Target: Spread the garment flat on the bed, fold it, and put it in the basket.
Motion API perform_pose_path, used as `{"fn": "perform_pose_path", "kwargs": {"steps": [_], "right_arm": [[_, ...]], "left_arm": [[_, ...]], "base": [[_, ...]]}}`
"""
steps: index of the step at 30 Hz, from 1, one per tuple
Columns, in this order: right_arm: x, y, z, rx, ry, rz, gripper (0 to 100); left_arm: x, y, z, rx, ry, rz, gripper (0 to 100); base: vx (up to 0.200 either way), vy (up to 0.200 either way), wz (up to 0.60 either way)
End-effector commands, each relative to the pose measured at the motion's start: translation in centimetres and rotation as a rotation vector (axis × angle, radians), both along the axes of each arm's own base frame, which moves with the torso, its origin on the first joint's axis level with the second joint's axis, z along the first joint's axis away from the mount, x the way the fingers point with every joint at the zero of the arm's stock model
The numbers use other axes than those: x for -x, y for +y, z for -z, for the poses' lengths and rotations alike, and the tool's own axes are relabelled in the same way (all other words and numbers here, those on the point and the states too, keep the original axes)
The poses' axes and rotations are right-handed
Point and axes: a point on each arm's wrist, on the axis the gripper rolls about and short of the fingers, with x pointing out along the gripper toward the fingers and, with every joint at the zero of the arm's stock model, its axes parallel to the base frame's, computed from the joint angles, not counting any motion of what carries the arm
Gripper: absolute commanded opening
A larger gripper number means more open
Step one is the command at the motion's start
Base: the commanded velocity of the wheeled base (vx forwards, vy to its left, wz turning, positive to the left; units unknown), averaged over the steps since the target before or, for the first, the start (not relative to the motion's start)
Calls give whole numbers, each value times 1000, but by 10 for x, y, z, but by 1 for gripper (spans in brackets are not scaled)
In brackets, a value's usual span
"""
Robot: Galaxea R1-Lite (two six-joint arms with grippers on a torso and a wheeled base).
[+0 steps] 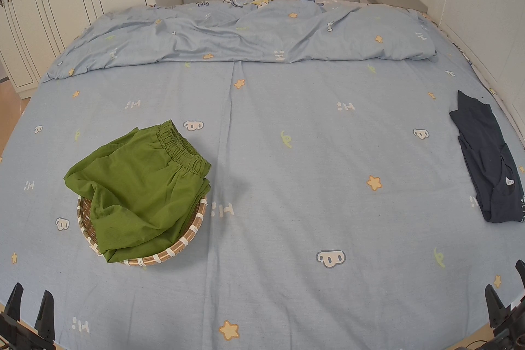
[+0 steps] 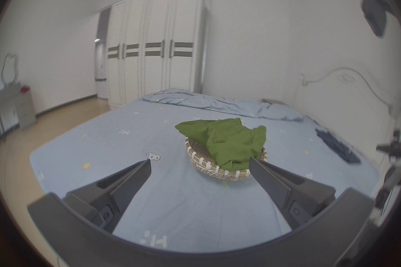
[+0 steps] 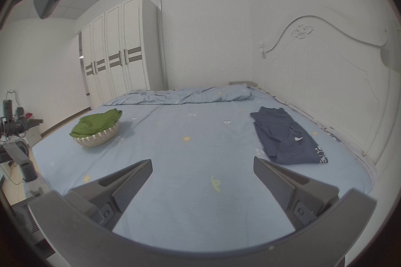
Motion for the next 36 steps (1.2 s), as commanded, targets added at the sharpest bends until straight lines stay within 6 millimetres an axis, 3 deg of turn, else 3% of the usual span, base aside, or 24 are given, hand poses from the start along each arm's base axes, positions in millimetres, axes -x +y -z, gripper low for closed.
{"fn": "perform_pose_path", "kwargs": {"steps": [1, 7, 11, 16, 23, 27, 36], "right_arm": [[-2, -1, 8, 10, -3, 47, 100], [-2, -4, 12, 4, 14, 163, 100], [-2, -4, 12, -3, 14, 176, 100], [-2, -4, 12, -12, 14, 177, 100], [-2, -4, 12, -14, 16, 171, 100], [2, -6, 13, -23, -34, 80, 100], [4, -5, 13, -23, -69, 100, 100]], "left_arm": [[0, 1, 4, 27, 1, -54, 100], [-1, 1, 4, -157, 18, -62, 100], [-1, 1, 4, -166, 16, -42, 100], [-1, -3, 8, -196, 51, 138, 100], [-1, -3, 8, -198, 45, 134, 100], [-1, -3, 8, -196, 47, 133, 100], [-1, -3, 8, -196, 47, 133, 100]], "base": [[0, 0, 0], [0, 0, 0], [0, 0, 0], [0, 0, 0], [0, 0, 0], [0, 0, 0], [0, 0, 0]]}}
